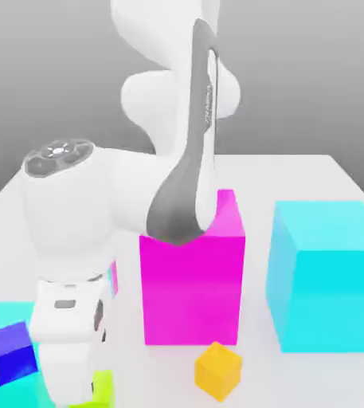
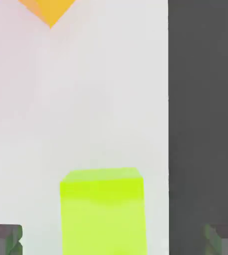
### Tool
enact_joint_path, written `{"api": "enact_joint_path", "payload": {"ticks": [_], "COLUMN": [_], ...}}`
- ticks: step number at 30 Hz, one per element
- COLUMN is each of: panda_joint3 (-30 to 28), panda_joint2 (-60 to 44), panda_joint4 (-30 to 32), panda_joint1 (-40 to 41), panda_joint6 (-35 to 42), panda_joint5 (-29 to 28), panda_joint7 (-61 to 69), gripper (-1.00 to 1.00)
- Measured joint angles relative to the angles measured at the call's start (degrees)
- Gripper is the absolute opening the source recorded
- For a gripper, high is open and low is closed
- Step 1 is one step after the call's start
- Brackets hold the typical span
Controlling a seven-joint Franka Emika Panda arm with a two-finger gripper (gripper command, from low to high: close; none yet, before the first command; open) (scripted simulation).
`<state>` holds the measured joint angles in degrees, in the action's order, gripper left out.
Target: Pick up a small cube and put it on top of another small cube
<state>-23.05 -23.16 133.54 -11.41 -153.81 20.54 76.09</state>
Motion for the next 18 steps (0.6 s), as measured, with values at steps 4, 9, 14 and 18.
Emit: {"api": "enact_joint_path", "payload": {"ticks": [4,9,14,18], "panda_joint3": [3.91,4.5,-0.58,0.26], "panda_joint2": [-5.51,-6.3,1.19,7.42], "panda_joint4": [-1.33,-1.53,0.38,3.75], "panda_joint1": [3.13,3.61,-0.26,-3.58], "panda_joint6": [-3.98,-4.43,0.91,3.18], "panda_joint5": [3.89,4.49,-1.43,-7.9], "panda_joint7": [3.21,3.67,-0.64,6.48], "gripper": [-1.0,-1.0,-1.0,-1.0]}}
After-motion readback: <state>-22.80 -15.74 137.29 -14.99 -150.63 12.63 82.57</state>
